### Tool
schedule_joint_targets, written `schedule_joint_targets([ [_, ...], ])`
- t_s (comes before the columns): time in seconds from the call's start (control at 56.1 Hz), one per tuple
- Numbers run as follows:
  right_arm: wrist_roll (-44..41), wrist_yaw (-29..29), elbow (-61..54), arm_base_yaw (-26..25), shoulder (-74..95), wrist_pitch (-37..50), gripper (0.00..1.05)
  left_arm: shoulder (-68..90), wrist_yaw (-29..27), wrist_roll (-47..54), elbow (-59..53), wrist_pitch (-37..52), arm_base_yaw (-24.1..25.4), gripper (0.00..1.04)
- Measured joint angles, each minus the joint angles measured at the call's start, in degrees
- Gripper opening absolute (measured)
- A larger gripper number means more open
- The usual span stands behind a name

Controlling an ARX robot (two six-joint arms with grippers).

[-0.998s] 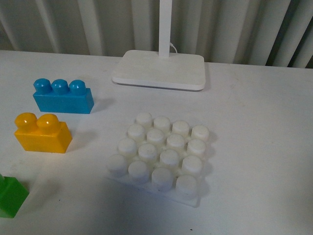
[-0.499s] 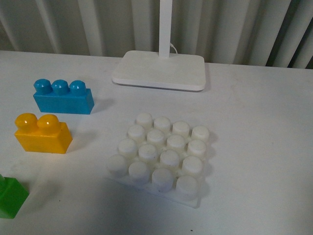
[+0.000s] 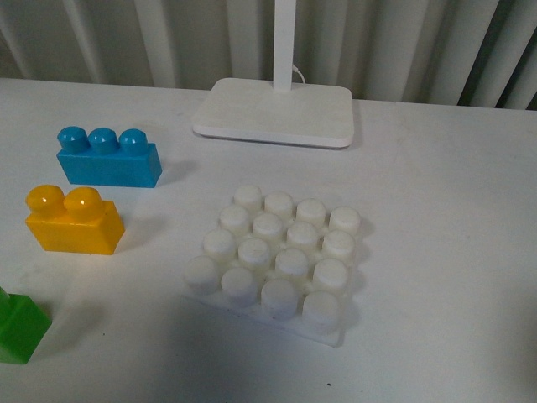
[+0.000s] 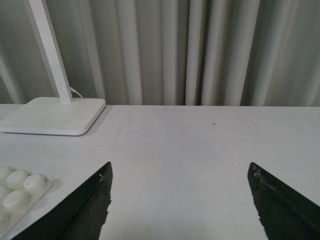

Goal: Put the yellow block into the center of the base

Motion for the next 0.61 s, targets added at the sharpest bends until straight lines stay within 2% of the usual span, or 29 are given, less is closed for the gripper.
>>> schedule_joint_targets([
  [0.053, 0.00, -0.04, 0.00, 0.00, 0.00, 0.00, 0.95, 5.07, 3.48, 1.25, 2.19, 1.75, 1.29, 0.98],
  [0.089, 0.07, 0.00, 0.00, 0.00, 0.00, 0.00, 0.98, 8.24, 5.92, 2.40, 4.04, 2.82, 2.38, 0.98],
  [0.232, 0.02, 0.00, 0.00, 0.00, 0.00, 0.00, 0.96, 24.11, 17.86, 14.38, 15.23, 3.10, 7.19, 0.98],
  [0.392, 0.02, -0.02, 0.00, 0.00, 0.00, 0.00, 0.96, 41.00, 28.89, 35.63, 28.57, -9.55, 6.16, 0.98],
  [0.463, 0.02, 0.00, 0.00, 0.00, 0.00, 0.00, 0.96, 47.52, 29.07, 45.51, 34.53, -16.79, 5.38, 0.98],
  [0.606, 0.02, 0.00, 0.00, 0.00, 0.00, 0.00, 0.96, 59.06, 24.33, 65.33, 45.81, -29.59, 3.41, 0.98],
])
